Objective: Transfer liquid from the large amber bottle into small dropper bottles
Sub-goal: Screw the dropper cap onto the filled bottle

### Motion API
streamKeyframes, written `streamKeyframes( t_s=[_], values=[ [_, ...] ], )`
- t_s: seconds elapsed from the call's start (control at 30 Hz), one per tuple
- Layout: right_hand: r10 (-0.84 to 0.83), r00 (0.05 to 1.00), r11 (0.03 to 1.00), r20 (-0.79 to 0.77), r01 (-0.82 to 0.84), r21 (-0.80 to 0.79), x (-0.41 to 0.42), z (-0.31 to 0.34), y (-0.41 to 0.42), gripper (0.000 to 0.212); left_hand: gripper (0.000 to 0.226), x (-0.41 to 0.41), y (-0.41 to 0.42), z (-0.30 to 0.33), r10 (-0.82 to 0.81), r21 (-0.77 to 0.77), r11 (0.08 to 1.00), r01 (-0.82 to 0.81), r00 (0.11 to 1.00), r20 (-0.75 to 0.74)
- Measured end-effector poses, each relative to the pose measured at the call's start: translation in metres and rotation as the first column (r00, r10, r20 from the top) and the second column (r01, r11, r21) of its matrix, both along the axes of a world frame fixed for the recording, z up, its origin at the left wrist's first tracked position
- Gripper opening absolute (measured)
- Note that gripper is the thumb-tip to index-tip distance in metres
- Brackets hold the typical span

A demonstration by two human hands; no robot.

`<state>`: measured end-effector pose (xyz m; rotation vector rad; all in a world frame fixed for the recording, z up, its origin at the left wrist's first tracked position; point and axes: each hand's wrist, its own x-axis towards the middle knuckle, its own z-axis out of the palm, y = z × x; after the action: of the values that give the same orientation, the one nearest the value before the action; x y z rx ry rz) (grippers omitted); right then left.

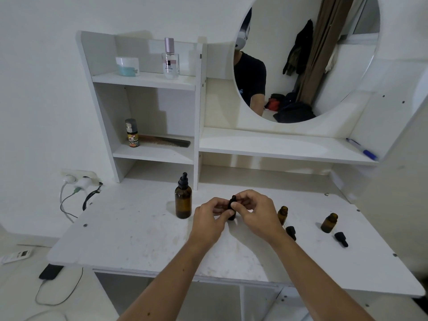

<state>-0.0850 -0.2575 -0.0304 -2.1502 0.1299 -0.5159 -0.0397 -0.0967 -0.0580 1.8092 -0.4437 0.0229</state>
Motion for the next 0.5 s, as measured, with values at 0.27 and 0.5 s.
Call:
streamKeyframes(
  t_s=[0.27,0.5],
  values=[
    [-0.074,0.996,0.997,0.047,0.073,0.02,-0.003,-0.003,0.009,0.008,0.018,-0.001,-0.001,0.0,0.004,-0.002,1.0,-0.004,1.0,0.017],
    [-0.081,0.996,0.996,0.024,0.08,0.043,-0.007,0.001,0.011,0.009,0.019,-0.001,0.001,0.001,-0.017,0.009,1.0,0.017,1.0,0.02]
  ],
)
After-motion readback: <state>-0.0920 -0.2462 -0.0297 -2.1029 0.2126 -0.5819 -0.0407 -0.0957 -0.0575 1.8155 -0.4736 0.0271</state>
